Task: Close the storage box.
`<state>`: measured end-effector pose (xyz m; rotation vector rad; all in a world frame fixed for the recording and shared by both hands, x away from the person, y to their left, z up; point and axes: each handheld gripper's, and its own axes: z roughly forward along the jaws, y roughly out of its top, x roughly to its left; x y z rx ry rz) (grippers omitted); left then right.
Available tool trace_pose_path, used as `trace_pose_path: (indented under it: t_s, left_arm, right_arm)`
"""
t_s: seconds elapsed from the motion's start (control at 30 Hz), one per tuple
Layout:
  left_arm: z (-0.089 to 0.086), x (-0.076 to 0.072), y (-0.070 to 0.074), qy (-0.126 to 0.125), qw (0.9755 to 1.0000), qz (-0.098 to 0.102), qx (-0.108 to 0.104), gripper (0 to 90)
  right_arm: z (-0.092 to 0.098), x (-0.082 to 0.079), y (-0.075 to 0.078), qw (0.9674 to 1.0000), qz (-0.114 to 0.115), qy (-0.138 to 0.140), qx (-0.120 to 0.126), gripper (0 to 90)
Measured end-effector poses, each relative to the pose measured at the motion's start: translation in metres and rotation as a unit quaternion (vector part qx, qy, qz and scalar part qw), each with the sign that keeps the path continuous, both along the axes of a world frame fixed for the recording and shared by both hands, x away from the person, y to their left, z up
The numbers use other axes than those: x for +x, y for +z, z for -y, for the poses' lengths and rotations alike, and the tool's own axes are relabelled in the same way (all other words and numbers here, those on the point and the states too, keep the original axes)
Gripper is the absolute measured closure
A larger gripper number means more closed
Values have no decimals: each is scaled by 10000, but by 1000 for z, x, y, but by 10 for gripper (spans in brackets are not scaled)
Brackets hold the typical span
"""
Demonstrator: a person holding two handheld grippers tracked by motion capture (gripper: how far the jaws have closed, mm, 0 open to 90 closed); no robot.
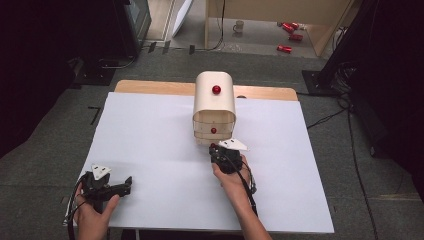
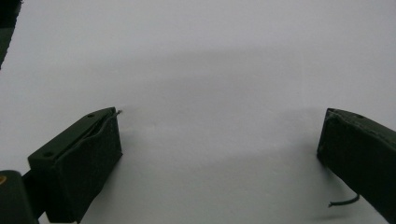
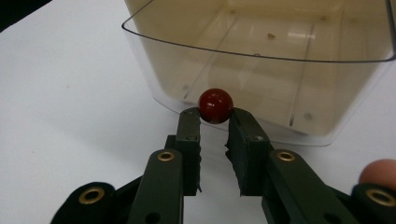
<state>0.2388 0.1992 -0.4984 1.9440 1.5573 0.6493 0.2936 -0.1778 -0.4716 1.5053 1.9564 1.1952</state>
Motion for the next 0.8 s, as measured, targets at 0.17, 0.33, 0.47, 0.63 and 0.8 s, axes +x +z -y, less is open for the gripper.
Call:
trace_pose_path:
  t_s: [0.17,0.33,0.47,0.63,0.8]
  left_arm:
    - [0,0,0,-1,10000,0,1,0]
    - [0,0,0,-1,10000,0,2,0]
    - [0,0,0,-1,10000,0,1,0]
    - [0,0,0,-1,10000,-1,3,0]
    - [0,0,0,0,10000,0,-1,0]
  right_arm:
    - [1,4,-1,10000,8,-13,31,755]
    - [1,6,-2,10000,6,-23,56,751]
    - [1,8,-5,10000,0,-32,38,747]
    - [2,9,-5,10000,-17,0,62,745]
    - [4,8,-5,9999,16,61,111,659]
